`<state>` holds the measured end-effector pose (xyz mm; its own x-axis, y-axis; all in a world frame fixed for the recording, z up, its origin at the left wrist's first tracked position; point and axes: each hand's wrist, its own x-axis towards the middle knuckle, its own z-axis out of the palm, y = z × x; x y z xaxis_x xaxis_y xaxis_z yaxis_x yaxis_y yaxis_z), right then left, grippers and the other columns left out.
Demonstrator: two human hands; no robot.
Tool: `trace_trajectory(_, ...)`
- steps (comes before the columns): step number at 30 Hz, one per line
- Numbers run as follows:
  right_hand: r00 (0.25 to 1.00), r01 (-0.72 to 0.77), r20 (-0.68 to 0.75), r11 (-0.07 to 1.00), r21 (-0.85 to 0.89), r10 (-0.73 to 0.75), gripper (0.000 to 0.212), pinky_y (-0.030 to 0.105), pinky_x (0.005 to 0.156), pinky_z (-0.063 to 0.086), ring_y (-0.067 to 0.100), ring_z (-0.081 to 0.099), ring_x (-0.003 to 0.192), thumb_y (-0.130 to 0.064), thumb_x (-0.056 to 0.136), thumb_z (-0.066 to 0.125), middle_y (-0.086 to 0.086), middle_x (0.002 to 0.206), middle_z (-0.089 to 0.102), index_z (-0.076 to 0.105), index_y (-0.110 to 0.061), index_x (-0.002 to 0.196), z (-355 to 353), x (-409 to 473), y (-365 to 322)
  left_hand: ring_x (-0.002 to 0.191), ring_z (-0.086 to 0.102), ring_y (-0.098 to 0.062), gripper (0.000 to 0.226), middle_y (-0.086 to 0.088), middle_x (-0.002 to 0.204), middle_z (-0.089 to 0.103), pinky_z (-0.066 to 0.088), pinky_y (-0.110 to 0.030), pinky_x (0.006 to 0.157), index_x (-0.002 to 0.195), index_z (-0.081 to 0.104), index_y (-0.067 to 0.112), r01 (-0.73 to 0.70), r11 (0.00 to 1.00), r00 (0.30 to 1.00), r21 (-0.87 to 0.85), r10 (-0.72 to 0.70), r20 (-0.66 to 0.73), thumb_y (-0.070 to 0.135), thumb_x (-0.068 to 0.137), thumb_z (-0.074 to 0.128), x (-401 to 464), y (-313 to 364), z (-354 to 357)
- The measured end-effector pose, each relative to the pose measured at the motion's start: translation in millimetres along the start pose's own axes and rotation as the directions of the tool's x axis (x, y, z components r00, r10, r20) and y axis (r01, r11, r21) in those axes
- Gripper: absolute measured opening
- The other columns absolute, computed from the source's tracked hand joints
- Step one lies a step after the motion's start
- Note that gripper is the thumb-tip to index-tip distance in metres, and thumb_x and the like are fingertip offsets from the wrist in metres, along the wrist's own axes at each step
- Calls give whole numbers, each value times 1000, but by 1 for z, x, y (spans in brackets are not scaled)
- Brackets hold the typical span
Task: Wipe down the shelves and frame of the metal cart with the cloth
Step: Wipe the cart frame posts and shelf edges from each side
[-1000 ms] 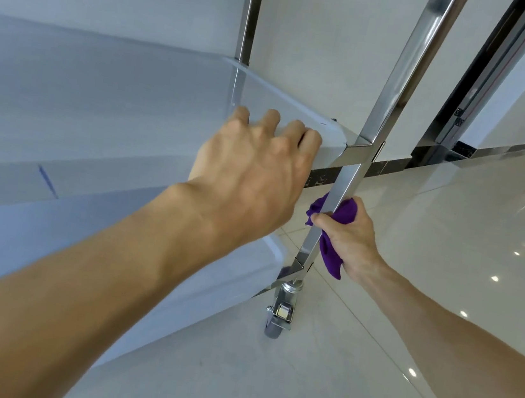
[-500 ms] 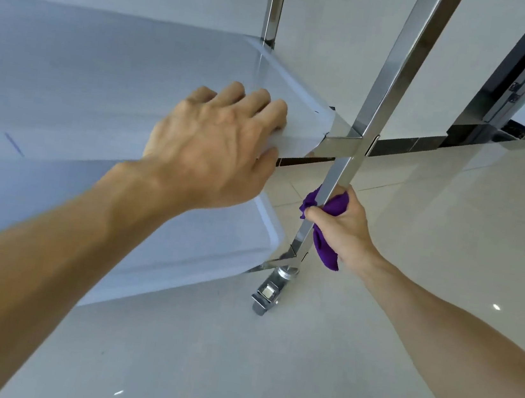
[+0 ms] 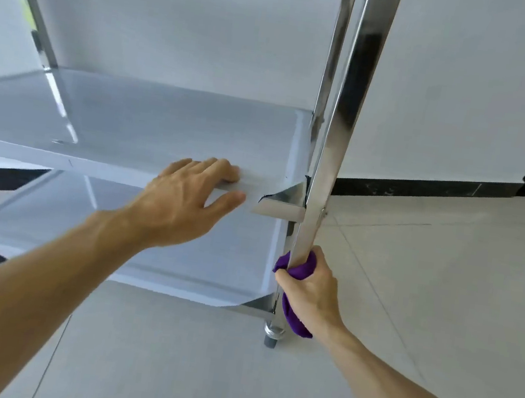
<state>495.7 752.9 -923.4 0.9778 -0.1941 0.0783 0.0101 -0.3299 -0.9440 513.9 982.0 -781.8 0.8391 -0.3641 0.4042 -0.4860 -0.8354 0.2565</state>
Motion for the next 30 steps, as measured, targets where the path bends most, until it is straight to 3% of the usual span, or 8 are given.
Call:
trace_trajectory(3, 999, -5, 43, 1000, 1, 5, 26, 11, 53, 41, 1, 61, 67, -32, 67, 68, -19, 73, 67, 51, -41, 85, 10, -46, -11, 115, 54, -13, 42, 12, 124, 61, 34, -34, 104, 118, 56, 22, 111, 993, 992, 30, -113, 50, 53, 96, 38, -35, 17, -28)
trace_trajectory(7, 995, -14, 101, 1000, -15, 15, 25, 24, 63, 48, 3, 62, 69, -33, 70, 69, -18, 75, 68, 52, -35, 88, 34, -100, -24, 106, 56, -13, 45, 8, 110, 64, 41, -20, 83, 109, 65, 25, 360, 917, 933, -170, -349, 93, 56, 98, 35, -78, 53, -73)
trace_trajectory(10, 982, 8, 189, 999, -35, -1, 25, 31, 69, 53, 6, 63, 72, -39, 70, 67, -16, 77, 69, 50, -34, 87, 51, -137, -34, 111, 61, -10, 46, 12, 116, 67, 46, -35, 100, 116, 64, 29, 313, 781, 930, -540, -367, 8, 59, 97, 35, -103, 87, -108)
trace_trajectory(13, 963, 53, 266, 995, -90, -27, 24, 33, 69, 51, 8, 60, 71, -43, 72, 63, -11, 76, 65, 42, -35, 82, 70, -171, -45, 105, 67, -19, 54, 1, 114, 69, 50, -44, 95, 117, 63, 22, 159, 589, 910, -792, -399, -114, 62, 94, 36, -116, 114, -138)
trace_trajectory(18, 920, 92, 391, 982, -164, -21, 27, 29, 70, 50, 12, 57, 75, -41, 79, 63, -7, 85, 60, 38, -32, 84, 103, -210, -69, 69, 63, -13, 49, 2, 80, 62, 51, -19, 60, 110, 49, 12, 125, 691, 792, -712, -501, -348, 57, 98, 36, -136, 119, -158)
trace_trajectory(22, 810, 85, 585, 996, -36, -48, 40, 14, 73, 48, 0, 64, 88, -51, 66, 76, -13, 94, 69, 52, -35, 95, 89, -216, -95, 64, 56, -19, 48, 0, 73, 56, 52, -24, 59, 104, 48, 11, 140, 680, 723, -719, -566, -395, 56, 97, 37, -166, 106, -177)
trace_trajectory(28, 846, 232, 384, 904, 359, -370, 47, 4, 71, 44, -2, 67, 87, -62, 61, 78, -23, 96, 70, 56, -50, 101, 41, -192, -202, 58, 50, -23, 53, -6, 65, 52, 47, -34, 55, 96, 54, 11, 131, 651, 581, -747, -661, -474, 62, 95, 36, -209, 85, -205)
trace_trajectory(30, 793, 387, 305, 823, 415, -527, 48, 9, 74, 48, 3, 65, 91, -68, 62, 74, -21, 101, 66, 51, -55, 102, 35, -186, -264, 58, 50, -22, 56, -7, 65, 52, 46, -39, 59, 96, 55, 9, 141, 642, 554, -754, -683, -477, 62, 95, 34, -225, 77, -216)
